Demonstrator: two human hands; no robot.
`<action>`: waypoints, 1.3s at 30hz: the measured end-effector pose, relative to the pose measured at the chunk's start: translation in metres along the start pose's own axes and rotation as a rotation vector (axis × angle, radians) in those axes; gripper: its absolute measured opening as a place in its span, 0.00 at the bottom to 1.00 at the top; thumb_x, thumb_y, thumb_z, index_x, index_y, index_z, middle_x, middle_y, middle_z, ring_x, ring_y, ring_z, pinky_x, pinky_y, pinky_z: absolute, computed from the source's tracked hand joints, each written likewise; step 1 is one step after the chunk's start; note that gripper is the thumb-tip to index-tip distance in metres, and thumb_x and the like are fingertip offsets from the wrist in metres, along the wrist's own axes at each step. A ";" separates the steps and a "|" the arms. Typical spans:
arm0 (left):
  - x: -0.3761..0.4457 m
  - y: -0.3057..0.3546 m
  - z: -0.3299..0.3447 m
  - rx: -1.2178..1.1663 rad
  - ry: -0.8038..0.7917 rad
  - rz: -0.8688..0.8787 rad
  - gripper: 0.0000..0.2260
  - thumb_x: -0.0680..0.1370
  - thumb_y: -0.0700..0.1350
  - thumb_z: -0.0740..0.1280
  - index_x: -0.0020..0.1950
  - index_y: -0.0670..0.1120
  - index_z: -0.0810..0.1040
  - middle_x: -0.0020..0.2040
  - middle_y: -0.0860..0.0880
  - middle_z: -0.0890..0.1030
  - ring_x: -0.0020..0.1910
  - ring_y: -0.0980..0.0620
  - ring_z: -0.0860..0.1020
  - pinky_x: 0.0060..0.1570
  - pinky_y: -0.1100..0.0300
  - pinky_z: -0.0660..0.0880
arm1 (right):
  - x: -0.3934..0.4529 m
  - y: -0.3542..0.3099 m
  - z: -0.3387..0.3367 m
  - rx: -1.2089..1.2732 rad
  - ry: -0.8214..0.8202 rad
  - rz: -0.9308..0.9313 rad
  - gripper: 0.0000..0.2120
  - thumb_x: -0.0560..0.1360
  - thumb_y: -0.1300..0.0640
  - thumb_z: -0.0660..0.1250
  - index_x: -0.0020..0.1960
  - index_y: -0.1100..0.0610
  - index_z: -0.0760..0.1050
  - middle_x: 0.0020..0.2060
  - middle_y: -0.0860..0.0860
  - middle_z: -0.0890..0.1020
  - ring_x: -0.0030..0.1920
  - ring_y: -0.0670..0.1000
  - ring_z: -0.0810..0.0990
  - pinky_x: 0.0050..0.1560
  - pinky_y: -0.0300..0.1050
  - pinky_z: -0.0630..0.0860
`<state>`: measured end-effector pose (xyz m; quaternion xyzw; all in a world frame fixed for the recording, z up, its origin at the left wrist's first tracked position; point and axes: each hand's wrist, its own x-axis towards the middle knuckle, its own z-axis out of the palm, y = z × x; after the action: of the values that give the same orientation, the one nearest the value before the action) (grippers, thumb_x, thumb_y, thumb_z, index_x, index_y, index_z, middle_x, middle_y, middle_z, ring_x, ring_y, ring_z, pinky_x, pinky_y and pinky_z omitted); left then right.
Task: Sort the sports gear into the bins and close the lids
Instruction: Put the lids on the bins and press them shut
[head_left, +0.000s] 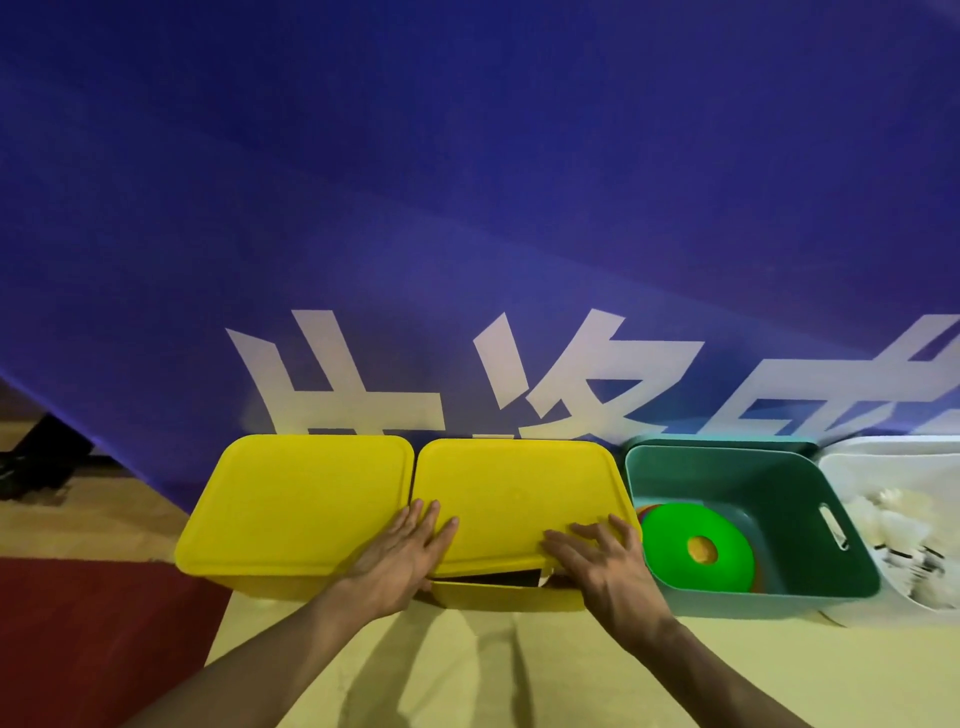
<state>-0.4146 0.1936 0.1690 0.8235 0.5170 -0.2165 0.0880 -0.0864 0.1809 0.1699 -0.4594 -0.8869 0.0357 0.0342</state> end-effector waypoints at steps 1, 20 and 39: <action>0.001 0.001 0.002 0.001 -0.010 -0.001 0.40 0.85 0.49 0.62 0.82 0.51 0.33 0.82 0.41 0.35 0.80 0.39 0.35 0.79 0.47 0.40 | -0.002 -0.001 0.003 0.004 -0.005 0.006 0.28 0.75 0.51 0.74 0.73 0.45 0.71 0.70 0.44 0.77 0.66 0.55 0.77 0.67 0.68 0.68; 0.010 0.008 0.003 0.064 -0.095 0.011 0.36 0.85 0.43 0.59 0.83 0.50 0.36 0.82 0.38 0.37 0.81 0.35 0.38 0.79 0.45 0.44 | -0.030 -0.006 0.043 0.012 -0.141 0.073 0.24 0.81 0.48 0.57 0.76 0.44 0.67 0.76 0.42 0.69 0.72 0.53 0.72 0.72 0.71 0.57; 0.012 0.011 0.003 0.044 -0.077 -0.015 0.36 0.84 0.45 0.61 0.84 0.50 0.40 0.83 0.38 0.41 0.81 0.35 0.42 0.81 0.44 0.50 | -0.038 0.015 0.057 -0.022 -0.023 0.176 0.28 0.83 0.60 0.44 0.82 0.61 0.50 0.81 0.62 0.52 0.81 0.65 0.50 0.76 0.61 0.52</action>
<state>-0.4009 0.1975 0.1603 0.8125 0.5143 -0.2601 0.0879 -0.0573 0.1566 0.1112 -0.5356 -0.8436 0.0340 0.0157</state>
